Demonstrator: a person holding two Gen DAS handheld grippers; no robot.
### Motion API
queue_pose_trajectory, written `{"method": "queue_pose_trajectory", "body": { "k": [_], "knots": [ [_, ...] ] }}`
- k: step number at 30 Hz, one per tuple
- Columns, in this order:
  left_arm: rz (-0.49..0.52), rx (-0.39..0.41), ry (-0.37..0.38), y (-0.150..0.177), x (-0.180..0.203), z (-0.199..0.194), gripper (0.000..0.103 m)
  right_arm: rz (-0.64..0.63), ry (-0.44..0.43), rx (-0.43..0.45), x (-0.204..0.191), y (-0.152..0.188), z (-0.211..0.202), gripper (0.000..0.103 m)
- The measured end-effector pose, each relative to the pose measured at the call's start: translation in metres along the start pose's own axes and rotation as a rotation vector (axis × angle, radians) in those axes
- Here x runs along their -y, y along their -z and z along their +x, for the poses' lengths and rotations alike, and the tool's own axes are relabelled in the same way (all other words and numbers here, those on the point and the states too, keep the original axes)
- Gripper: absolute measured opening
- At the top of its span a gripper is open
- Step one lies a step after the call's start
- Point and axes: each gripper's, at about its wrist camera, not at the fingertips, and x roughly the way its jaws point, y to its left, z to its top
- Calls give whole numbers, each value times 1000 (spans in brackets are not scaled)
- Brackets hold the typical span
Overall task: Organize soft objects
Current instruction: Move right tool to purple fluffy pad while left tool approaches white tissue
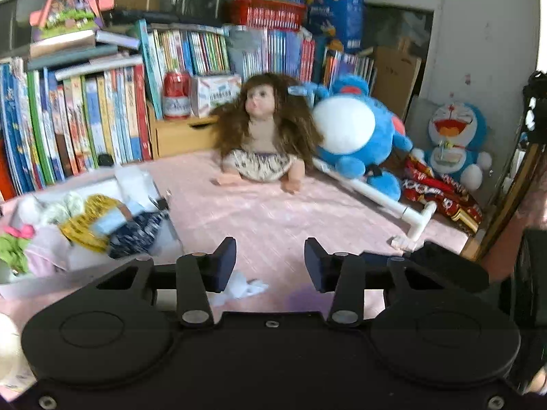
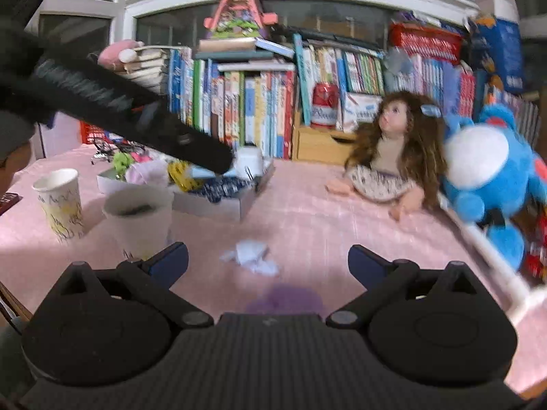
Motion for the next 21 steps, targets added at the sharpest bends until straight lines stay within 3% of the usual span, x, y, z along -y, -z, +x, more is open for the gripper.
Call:
{"method": "queue_pose_trajectory", "body": {
  "k": [4, 9, 15, 21],
  "knots": [
    [-19, -77, -42, 2, 6, 38, 35, 18, 6, -45, 3, 18, 12, 100],
    [-138, -222, -130, -3, -4, 87, 35, 9, 33, -109, 5, 30, 32, 94],
    [-131, -317, -265, -11, -11, 127, 43, 48, 30, -134, 15, 36, 38, 89],
    [-161, -379, -251, -13, -16, 149, 43, 59, 10, -131, 17, 38, 38, 88]
  ]
}}
